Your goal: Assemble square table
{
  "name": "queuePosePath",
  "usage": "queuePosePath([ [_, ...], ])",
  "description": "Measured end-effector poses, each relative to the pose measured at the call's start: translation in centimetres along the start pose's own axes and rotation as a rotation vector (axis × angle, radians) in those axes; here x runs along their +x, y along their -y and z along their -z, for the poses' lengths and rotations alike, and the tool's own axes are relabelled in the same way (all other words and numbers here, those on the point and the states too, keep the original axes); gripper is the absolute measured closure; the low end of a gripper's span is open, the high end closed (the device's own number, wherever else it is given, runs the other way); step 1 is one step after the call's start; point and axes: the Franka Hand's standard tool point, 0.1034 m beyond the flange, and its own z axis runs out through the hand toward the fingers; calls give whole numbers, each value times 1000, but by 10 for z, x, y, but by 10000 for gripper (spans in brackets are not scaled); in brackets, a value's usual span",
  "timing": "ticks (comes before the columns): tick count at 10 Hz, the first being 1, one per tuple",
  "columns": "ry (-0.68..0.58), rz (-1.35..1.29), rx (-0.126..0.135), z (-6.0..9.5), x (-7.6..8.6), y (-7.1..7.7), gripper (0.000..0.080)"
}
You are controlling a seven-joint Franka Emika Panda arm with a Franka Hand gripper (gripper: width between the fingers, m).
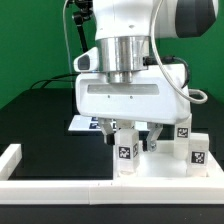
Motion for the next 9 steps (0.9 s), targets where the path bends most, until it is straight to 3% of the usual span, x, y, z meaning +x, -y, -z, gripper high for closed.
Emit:
queuePosePath([
  [1,0,-20,0,0,0,0,176],
  [2,0,-31,0,0,0,0,352],
  [3,0,-36,0,0,0,0,352],
  [4,3,-80,-6,-1,0,-4,499],
  [7,2,-338,-9,-2,1,-8,500],
  [9,48,-676,-41,-2,2,-15,504],
])
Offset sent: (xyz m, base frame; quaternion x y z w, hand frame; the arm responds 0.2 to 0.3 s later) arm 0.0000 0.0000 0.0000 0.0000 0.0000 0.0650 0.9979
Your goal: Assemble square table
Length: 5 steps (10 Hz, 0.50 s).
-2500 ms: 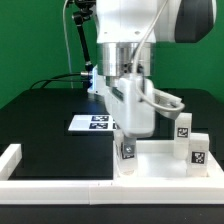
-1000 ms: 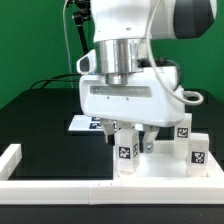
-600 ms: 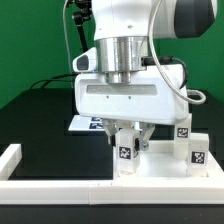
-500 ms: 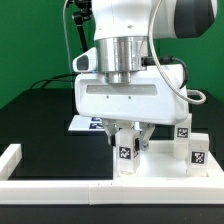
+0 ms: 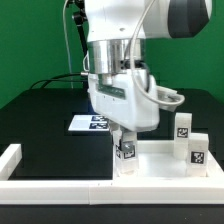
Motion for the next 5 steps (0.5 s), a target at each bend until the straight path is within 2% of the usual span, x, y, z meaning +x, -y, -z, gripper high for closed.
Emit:
queuePosePath([
  [3,97,-555,-10,-1,-2,1,506],
  [5,95,-582,-13,-1,-2,1,506],
])
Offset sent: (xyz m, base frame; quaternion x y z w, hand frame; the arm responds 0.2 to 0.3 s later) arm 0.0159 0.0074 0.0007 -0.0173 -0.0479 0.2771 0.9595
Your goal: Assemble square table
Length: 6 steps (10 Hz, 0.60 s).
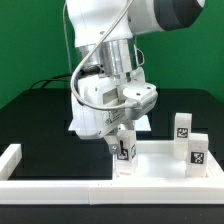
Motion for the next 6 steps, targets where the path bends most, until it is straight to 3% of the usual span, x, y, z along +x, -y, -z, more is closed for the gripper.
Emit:
queuePosePath([
  [1,0,16,0,0,0,0,427],
  [2,-10,104,-4,-1,-1,-1,237],
  [3,-26,279,-11,-2,-7,-4,237],
  [4,-29,523,-22,-4,-12,-8,164],
  [6,-29,648,-25,-4,-11,-8,152],
])
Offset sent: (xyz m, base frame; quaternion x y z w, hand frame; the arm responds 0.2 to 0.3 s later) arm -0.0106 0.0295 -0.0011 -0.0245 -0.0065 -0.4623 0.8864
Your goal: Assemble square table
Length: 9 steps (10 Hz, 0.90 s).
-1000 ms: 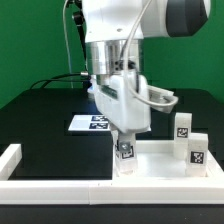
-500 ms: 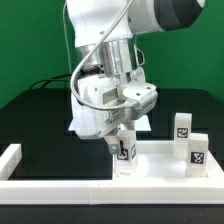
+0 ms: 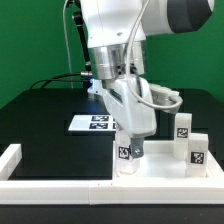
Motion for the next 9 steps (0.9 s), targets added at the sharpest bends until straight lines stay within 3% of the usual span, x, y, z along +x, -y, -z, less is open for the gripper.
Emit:
queuePosePath([
  [2,-15,184,-15,0,0,0,150],
  [4,-52,524,-67,4,-6,6,150],
  [6,-61,554,-67,4,-5,8,150],
  [9,-63,404,-66,4,-4,6,506],
])
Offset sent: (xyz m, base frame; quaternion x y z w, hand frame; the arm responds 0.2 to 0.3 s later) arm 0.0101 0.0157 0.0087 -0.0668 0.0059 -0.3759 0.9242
